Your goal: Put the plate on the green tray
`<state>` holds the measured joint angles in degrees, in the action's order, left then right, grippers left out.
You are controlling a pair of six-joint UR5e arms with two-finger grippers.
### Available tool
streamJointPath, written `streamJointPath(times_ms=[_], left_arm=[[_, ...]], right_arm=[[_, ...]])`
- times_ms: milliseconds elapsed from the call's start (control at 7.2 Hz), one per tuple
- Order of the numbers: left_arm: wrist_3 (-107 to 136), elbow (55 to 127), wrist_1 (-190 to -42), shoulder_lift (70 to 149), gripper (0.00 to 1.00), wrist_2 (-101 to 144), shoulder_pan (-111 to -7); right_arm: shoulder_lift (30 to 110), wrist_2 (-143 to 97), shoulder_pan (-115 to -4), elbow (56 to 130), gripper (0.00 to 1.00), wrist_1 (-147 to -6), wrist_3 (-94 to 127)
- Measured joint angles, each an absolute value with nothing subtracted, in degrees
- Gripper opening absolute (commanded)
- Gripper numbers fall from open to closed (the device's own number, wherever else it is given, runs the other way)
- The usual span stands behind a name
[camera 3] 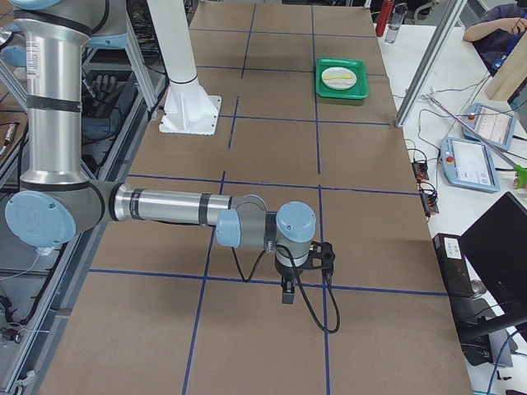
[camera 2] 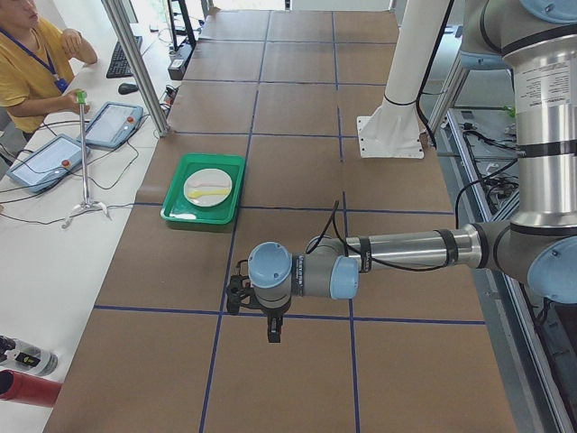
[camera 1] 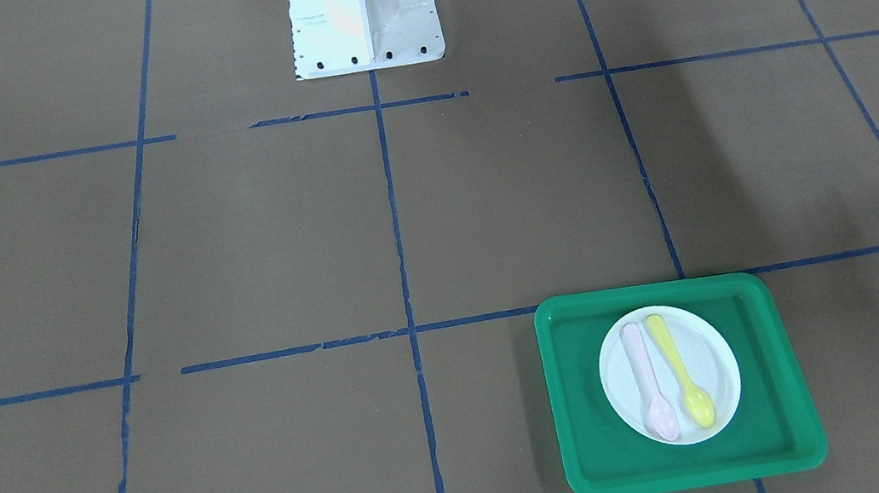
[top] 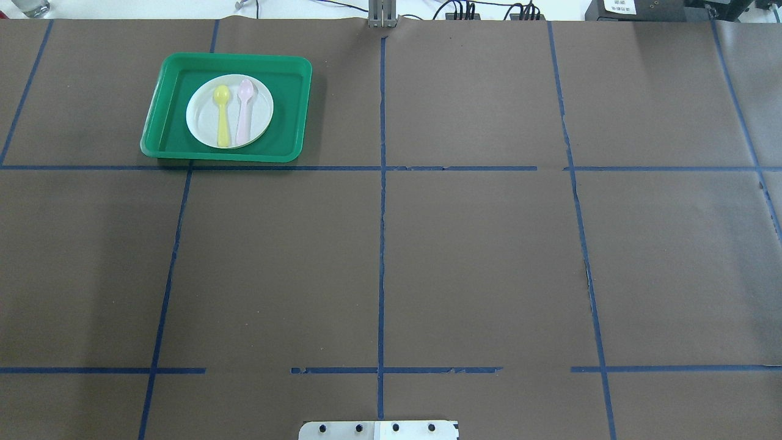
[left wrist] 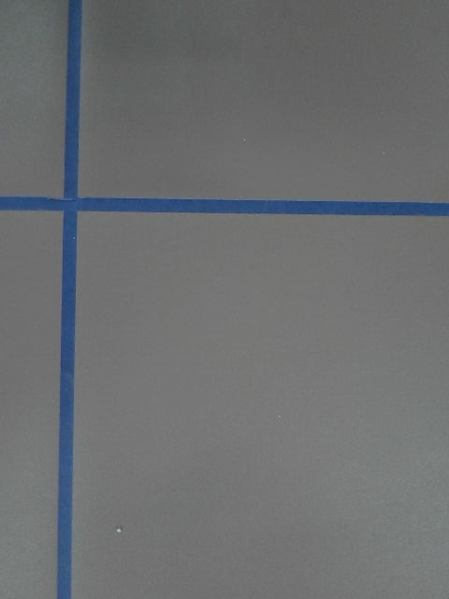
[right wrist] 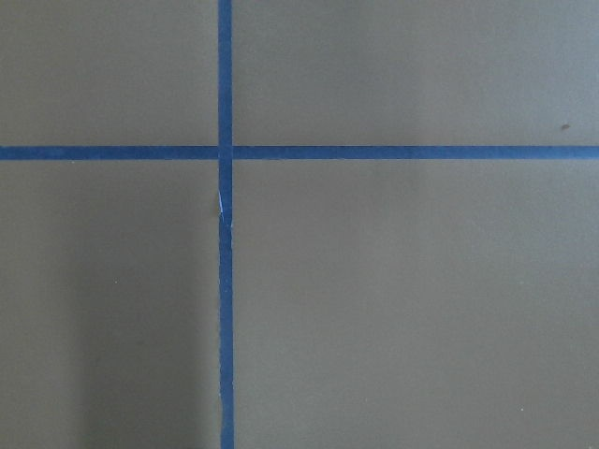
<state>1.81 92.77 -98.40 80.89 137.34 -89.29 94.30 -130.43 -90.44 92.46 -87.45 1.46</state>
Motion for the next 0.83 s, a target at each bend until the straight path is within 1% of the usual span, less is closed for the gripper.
streamJointPath(times_ms=[833], left_arm=[[1.83,92.68,-98.61,81.51,1.00,137.46,-89.21]], right_arm=[[94.31,-130.43,-90.44,92.46,1.00,-87.45,1.49]])
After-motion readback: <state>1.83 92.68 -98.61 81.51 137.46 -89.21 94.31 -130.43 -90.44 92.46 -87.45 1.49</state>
